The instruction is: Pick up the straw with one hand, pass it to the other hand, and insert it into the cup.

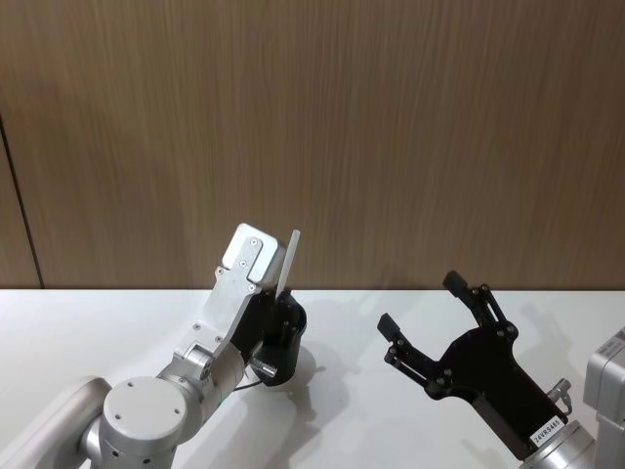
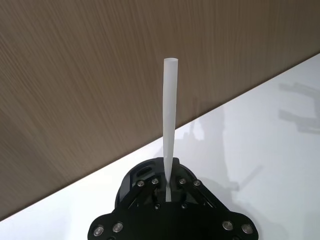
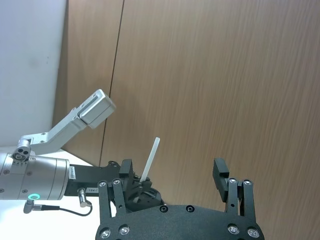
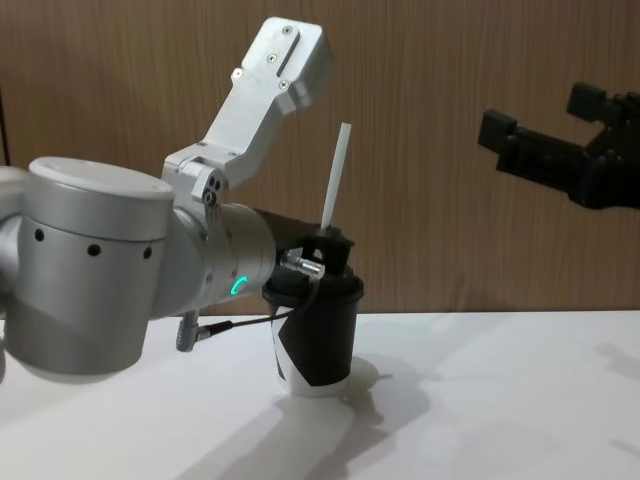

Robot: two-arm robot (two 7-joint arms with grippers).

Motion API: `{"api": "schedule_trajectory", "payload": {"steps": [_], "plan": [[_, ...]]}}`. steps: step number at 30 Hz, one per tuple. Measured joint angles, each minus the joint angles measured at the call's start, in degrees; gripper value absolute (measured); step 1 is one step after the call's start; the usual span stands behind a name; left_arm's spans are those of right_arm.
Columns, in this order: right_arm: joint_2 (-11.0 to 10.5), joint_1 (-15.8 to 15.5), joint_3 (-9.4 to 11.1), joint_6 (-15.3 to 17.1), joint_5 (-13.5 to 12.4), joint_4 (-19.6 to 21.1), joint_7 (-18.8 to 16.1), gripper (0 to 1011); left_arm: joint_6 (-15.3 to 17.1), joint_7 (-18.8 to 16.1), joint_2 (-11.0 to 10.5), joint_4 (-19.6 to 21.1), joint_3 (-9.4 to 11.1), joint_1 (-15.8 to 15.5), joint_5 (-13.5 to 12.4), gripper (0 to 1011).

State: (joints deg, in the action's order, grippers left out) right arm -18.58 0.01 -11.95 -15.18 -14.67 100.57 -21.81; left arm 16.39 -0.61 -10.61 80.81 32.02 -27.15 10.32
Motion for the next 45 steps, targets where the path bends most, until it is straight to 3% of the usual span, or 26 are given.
{"api": "schedule_trajectory", "payload": {"steps": [7, 24, 33, 45], "plan": [[0.0, 0.0, 0.0, 0.0, 0.0, 0.0, 0.0, 1001, 0.13, 0.11, 0.22, -0.61, -0.13, -0.03, -0.1, 199], [0.0, 0.0, 0.0, 0.0, 0.0, 0.0, 0.0, 1001, 0.01, 0.45, 0.4, -0.99, -0.36, 0.01, -0.26, 736], [0.0, 0.0, 0.0, 0.0, 0.0, 0.0, 0.0, 1001, -2.93, 2.06, 0.35, 0.19, -1.1, 0.48, 0.42, 996], [0.0, 0.0, 0.0, 0.0, 0.0, 0.0, 0.0, 1001, -7.85, 4.75, -0.1, 3.19, -2.24, 1.41, 1.58, 1003]]}}
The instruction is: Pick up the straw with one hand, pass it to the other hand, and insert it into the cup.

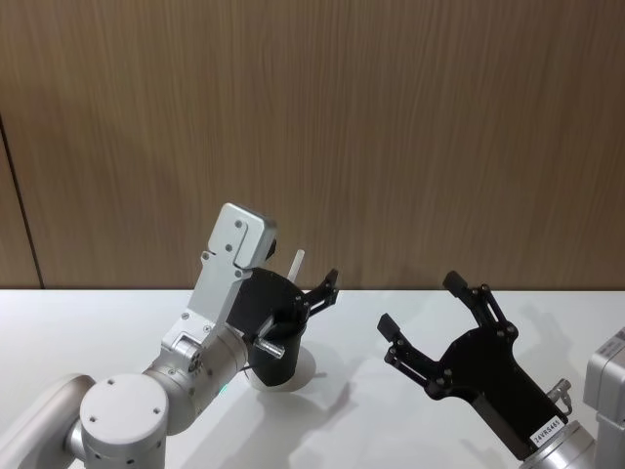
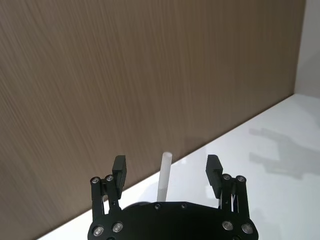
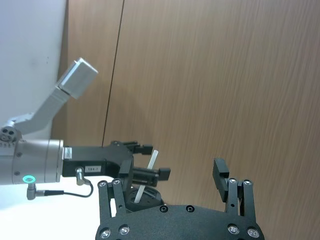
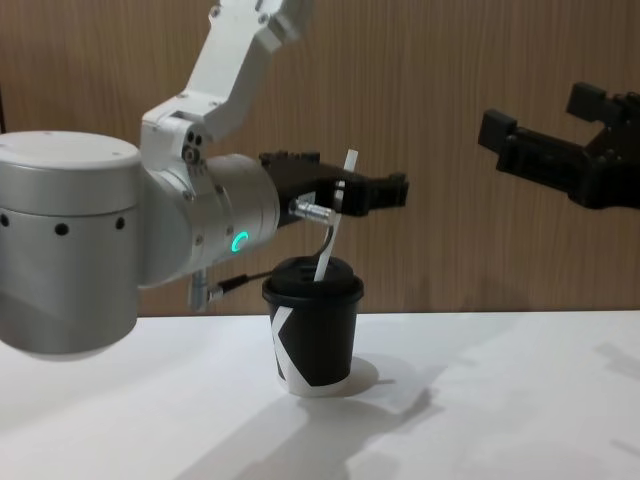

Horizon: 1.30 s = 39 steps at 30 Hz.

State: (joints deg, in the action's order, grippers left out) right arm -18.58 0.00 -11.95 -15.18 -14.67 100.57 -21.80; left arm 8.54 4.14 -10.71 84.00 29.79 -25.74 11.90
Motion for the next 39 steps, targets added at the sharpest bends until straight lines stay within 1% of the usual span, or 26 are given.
{"api": "schedule_trajectory", "payload": {"steps": [6, 16, 30, 39], "plan": [[0.0, 0.0, 0.0, 0.0, 0.0, 0.0, 0.0, 1001, -2.27, 0.81, -0.61, 2.27, -0.79, 1.18, 0.21, 1003], [0.0, 0.0, 0.0, 0.0, 0.0, 0.0, 0.0, 1001, -4.08, 1.29, -1.95, 5.81, -2.38, 3.42, 0.37, 1003], [0.0, 0.0, 0.0, 0.0, 0.0, 0.0, 0.0, 1001, -4.38, 0.64, -3.82, 9.77, -5.06, 6.77, 0.12, 1003], [0.0, 0.0, 0.0, 0.0, 0.0, 0.0, 0.0, 1001, -3.5, -0.33, -4.5, 11.8, -6.5, 8.64, -0.31, 1003]]}}
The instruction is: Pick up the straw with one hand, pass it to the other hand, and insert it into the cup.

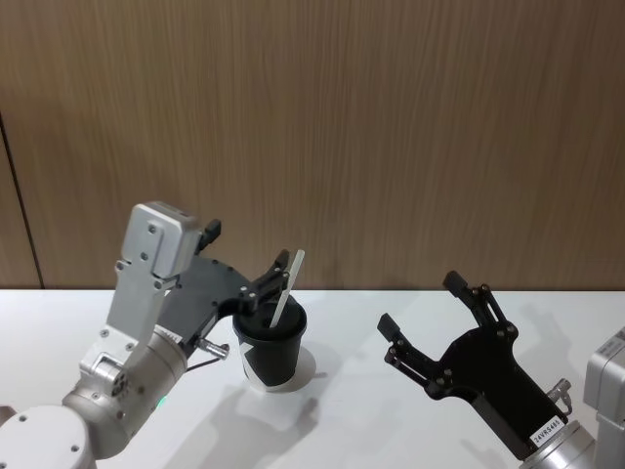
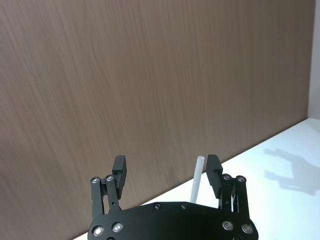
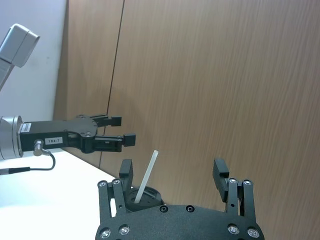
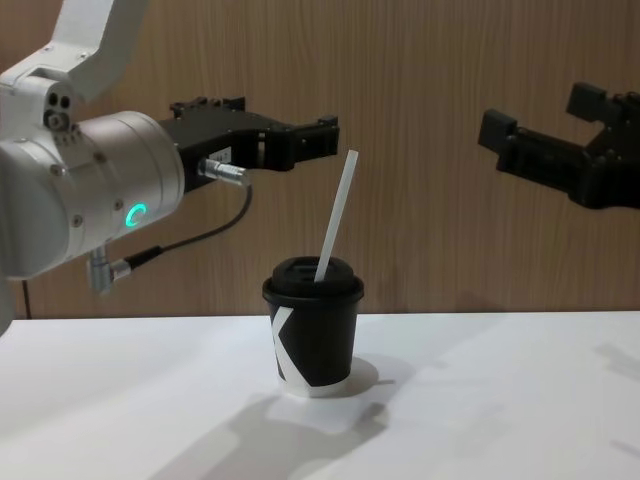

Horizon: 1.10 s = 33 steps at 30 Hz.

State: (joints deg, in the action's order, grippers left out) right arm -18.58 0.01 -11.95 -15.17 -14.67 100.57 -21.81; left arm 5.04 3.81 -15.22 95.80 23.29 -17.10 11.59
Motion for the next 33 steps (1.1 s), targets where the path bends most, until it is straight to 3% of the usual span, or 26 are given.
{"api": "schedule_trajectory", "payload": {"steps": [33], "plan": [[0.0, 0.0, 0.0, 0.0, 0.0, 0.0, 0.0, 1001, 1.09, -0.92, -0.56, 1.92, -1.41, 1.83, -0.43, 1003]]}}
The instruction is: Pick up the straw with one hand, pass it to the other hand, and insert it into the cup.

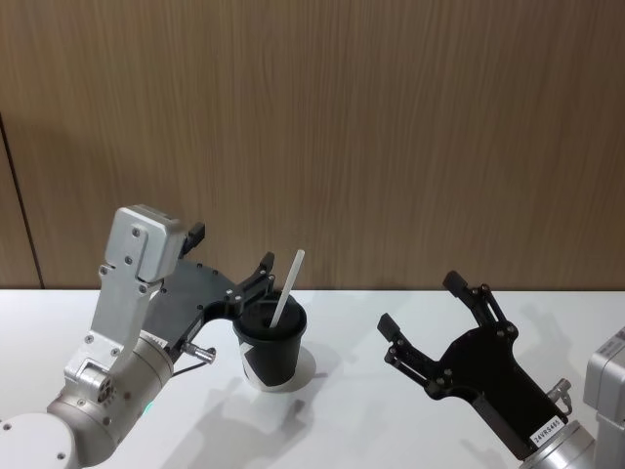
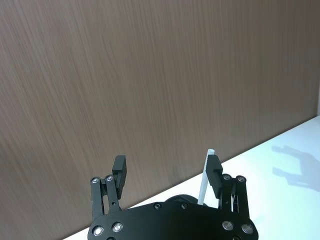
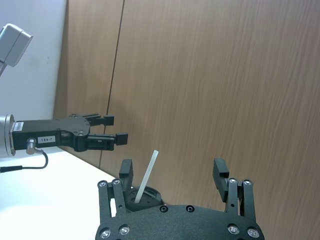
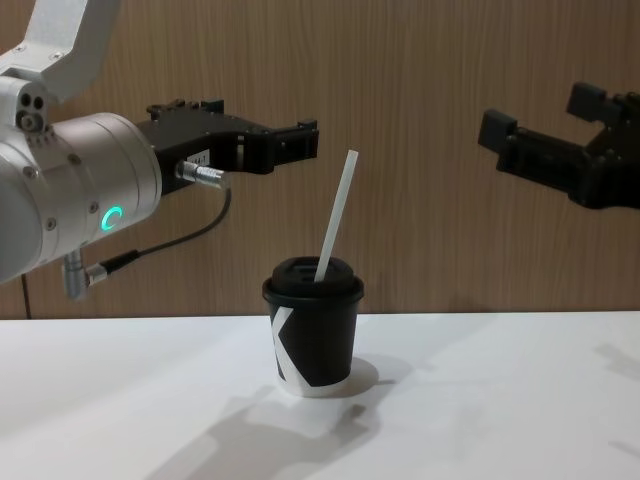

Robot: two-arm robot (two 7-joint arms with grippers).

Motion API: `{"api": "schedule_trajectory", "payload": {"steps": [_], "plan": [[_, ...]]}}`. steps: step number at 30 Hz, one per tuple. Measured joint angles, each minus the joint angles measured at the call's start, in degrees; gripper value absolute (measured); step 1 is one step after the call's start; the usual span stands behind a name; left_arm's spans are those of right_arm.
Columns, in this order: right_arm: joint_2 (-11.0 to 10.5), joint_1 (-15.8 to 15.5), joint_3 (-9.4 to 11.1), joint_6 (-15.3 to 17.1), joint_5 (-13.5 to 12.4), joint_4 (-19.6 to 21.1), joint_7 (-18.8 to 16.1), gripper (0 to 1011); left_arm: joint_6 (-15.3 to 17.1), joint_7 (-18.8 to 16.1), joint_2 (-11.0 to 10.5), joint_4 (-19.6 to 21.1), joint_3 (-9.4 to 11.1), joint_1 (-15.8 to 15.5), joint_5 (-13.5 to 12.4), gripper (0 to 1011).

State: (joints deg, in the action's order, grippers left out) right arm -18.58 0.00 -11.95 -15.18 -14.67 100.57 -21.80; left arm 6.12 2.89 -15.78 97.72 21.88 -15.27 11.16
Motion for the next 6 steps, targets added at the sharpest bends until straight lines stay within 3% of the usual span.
{"api": "schedule_trajectory", "payload": {"steps": [6], "plan": [[0.0, 0.0, 0.0, 0.0, 0.0, 0.0, 0.0, 1001, 0.05, -0.05, -0.03, 0.06, -0.05, 0.05, -0.01, 1003]]}}
